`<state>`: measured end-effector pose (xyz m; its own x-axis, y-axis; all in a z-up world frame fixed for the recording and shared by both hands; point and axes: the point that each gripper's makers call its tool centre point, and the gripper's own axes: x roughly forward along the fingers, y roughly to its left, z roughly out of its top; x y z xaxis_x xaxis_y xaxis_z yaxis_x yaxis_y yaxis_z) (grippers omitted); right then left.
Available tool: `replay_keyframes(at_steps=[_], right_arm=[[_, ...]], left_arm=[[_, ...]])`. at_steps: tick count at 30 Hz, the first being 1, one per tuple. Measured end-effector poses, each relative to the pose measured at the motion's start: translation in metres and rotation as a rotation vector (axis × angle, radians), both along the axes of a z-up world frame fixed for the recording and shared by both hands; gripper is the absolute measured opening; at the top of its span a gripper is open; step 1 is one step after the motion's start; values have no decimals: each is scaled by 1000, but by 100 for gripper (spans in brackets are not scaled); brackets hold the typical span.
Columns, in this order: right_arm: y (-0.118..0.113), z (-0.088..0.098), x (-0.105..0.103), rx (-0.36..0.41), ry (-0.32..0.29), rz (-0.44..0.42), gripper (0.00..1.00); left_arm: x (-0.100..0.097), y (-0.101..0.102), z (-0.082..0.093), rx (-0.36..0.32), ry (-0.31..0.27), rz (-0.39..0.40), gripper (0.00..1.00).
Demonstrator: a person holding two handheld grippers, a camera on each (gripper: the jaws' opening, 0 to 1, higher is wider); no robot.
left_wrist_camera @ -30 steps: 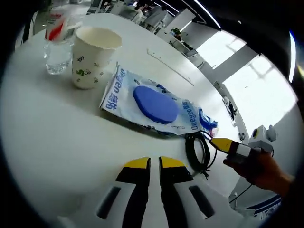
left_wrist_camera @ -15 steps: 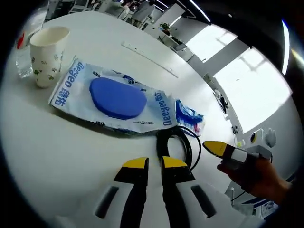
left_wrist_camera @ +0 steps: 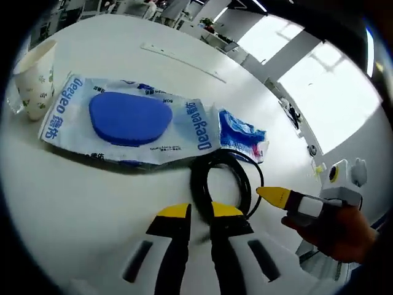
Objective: Arrange the tabletop items into an orderly group along one side of the table until the central work area is clear of visible clutter.
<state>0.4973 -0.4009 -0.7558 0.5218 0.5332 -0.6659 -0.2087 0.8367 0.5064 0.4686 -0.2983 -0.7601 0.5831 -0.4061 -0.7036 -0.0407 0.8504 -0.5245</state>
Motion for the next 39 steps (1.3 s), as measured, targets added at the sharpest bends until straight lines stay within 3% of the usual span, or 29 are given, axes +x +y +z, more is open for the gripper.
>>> replay_keyframes(at_steps=[6, 10, 23, 39], right_arm=[[3, 0, -1, 4, -2, 7, 10], [5, 0, -1, -1, -1, 15, 2], [3, -4, -14, -7, 10, 43, 2], [10, -8, -26, -49, -2, 130, 2]], left_arm=[[4, -5, -2, 16, -1, -9, 4], [4, -7, -3, 43, -2, -25, 2], [-10, -8, -4, 64, 20, -28, 2], [-35, -5, -4, 35, 66, 39, 2]])
